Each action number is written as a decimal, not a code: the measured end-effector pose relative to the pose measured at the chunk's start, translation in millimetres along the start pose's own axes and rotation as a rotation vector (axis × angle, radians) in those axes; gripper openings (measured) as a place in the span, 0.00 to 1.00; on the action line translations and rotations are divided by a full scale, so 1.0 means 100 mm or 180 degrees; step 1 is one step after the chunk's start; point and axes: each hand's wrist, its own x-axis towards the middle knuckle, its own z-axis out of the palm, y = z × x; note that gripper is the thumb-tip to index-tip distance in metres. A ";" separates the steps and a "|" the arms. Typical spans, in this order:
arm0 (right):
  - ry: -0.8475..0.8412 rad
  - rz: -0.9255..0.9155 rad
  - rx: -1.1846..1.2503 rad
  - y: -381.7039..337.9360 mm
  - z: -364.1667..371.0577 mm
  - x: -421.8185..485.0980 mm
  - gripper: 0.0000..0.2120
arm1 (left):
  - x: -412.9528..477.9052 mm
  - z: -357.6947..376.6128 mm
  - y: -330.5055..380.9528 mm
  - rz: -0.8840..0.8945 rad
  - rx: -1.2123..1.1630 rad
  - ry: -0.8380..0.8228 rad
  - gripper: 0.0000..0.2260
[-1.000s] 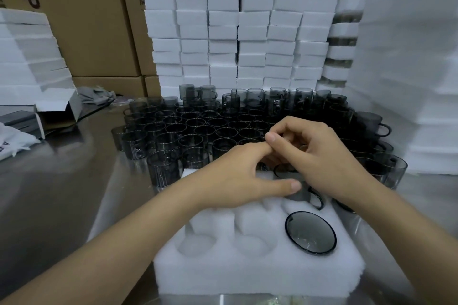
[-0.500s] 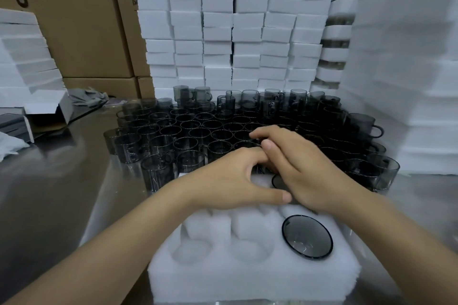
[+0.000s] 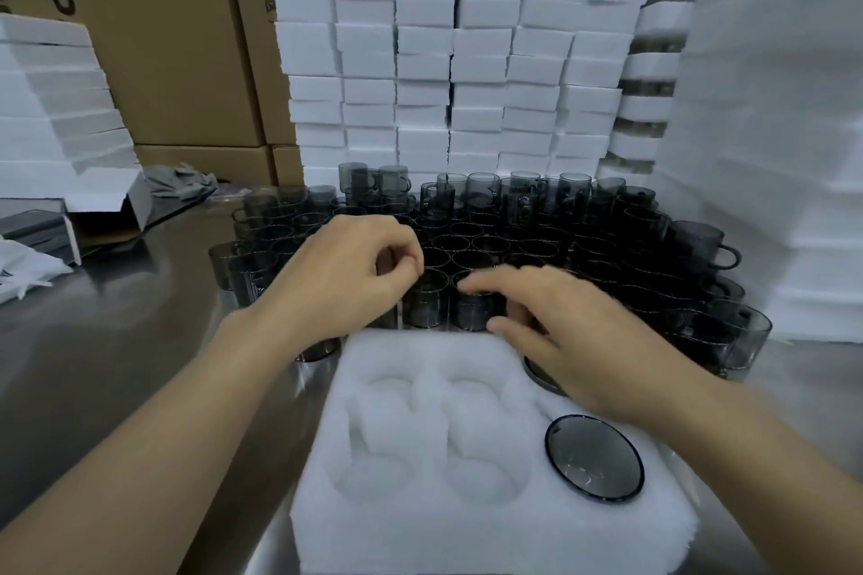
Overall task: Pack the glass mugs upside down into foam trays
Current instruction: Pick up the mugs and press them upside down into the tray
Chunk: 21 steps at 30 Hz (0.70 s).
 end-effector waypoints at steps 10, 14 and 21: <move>0.0892 0.0816 0.0128 0.45 -0.37 0.00 0.06 | -0.01 -0.04 -0.30 -0.0320 0.0628 -0.0281 0.13; 0.0176 0.0999 0.0271 0.44 -0.37 -0.02 0.04 | -0.01 0.03 -0.32 -0.0330 0.1034 -0.0446 0.17; -0.0105 0.0941 0.0450 0.36 -0.32 -0.02 0.07 | -0.01 0.01 -0.31 -0.0318 0.0784 -0.0401 0.13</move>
